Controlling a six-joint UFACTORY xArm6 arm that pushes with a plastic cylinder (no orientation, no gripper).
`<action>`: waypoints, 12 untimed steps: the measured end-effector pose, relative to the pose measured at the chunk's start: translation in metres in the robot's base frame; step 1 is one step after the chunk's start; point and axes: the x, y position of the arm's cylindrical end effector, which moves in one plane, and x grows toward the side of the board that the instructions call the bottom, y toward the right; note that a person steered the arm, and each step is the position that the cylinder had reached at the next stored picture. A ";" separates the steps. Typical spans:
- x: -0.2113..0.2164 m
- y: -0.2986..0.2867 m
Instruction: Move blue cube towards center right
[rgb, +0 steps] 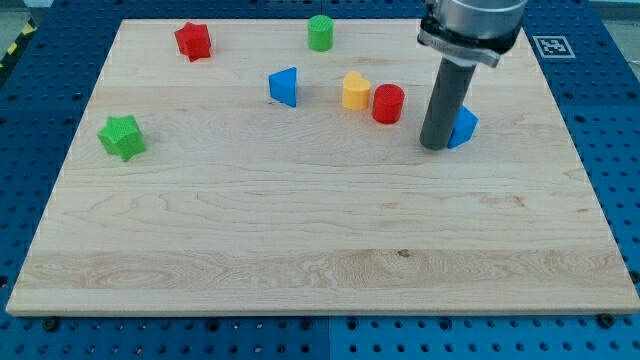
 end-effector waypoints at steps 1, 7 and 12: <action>-0.009 0.005; -0.042 0.067; -0.001 0.091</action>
